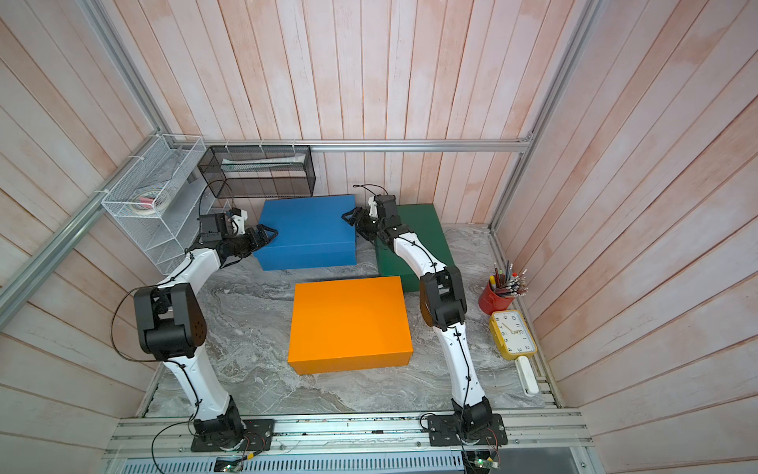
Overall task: Stack the shoeboxes
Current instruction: Pick up the shoebox from the center of the board.
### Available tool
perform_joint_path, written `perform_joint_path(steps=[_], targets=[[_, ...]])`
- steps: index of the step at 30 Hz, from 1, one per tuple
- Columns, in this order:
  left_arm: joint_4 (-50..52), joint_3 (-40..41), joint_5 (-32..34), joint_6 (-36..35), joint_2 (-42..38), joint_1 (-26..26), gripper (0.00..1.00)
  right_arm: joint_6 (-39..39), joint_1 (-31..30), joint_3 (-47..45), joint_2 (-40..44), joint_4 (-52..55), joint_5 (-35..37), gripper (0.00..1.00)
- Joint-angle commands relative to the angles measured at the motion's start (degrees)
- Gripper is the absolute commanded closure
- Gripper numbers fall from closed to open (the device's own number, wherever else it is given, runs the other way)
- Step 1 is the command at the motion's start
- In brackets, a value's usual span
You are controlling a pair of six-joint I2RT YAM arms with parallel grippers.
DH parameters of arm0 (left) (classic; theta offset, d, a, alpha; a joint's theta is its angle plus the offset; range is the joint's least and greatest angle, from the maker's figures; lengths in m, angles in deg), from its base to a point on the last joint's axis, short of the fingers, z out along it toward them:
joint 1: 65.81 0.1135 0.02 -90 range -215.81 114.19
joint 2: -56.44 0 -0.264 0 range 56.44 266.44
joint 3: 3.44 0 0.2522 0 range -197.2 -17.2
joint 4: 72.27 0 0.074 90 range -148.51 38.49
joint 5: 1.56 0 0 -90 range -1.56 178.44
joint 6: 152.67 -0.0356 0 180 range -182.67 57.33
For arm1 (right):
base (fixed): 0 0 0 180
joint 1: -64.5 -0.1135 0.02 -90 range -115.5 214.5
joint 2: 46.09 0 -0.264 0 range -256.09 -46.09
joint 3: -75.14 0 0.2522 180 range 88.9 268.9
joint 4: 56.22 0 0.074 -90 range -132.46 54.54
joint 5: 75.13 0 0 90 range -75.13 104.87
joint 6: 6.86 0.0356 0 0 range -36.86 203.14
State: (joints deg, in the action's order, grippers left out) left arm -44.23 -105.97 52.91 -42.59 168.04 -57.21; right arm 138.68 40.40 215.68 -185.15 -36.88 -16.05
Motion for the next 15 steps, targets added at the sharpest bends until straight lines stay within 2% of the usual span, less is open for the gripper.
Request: perform_joint_path(steps=[1, 10, 15], targets=[[0.1, -2.2, -5.9, 1.6, -2.8, -3.5, 0.04, 1.4, -2.6, 3.6, -0.9, 0.6, -8.4, 0.27], [2.3, -2.3, -5.7, 4.1, -4.9, -5.2, 0.05, 1.9, -2.3, 4.7, -0.4, 3.6, -11.4, 0.28], [3.8, -1.7, -4.8, 4.3, -7.2, -6.5, 0.05, 0.2, -2.4, 2.2, 2.2, 5.1, -12.3, 0.29]])
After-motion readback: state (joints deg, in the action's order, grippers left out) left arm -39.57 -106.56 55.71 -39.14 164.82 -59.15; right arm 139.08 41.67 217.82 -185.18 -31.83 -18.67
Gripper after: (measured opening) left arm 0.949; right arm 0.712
